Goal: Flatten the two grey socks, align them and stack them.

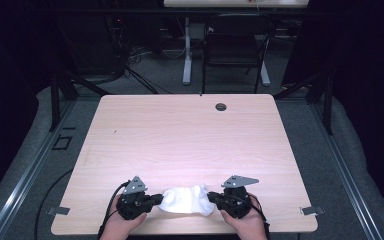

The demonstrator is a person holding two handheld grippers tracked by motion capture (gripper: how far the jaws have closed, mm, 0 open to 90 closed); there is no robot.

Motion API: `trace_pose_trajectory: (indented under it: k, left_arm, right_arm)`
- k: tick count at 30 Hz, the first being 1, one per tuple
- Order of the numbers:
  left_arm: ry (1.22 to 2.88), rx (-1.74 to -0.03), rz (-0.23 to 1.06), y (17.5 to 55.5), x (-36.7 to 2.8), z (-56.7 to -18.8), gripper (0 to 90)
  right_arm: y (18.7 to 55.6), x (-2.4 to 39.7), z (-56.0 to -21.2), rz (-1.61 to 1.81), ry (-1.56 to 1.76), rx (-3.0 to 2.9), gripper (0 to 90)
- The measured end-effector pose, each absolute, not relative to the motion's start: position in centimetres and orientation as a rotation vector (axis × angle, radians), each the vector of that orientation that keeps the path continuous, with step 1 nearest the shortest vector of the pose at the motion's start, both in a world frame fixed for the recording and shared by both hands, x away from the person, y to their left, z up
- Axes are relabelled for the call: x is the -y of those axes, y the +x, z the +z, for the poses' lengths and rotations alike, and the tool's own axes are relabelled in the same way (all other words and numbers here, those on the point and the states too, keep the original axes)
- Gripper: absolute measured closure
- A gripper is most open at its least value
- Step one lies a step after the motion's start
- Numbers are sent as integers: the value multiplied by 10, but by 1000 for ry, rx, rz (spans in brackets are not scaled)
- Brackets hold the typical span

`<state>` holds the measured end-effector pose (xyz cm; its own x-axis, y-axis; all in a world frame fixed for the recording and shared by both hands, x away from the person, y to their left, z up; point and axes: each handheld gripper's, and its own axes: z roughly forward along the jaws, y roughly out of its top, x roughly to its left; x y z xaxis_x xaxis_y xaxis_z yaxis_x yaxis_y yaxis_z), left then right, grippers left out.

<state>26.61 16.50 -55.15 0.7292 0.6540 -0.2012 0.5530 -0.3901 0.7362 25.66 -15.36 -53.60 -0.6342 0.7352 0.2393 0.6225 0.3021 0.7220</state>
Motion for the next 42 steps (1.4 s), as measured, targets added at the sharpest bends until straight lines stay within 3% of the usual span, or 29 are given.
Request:
trace_pose_trajectory:
  k: [42]
  left_arm:
    - [2136, -957, 173, 276, -161, -575, 828]
  right_arm:
    - [271, 159, -556, 1182, 1340, -2430, 856]
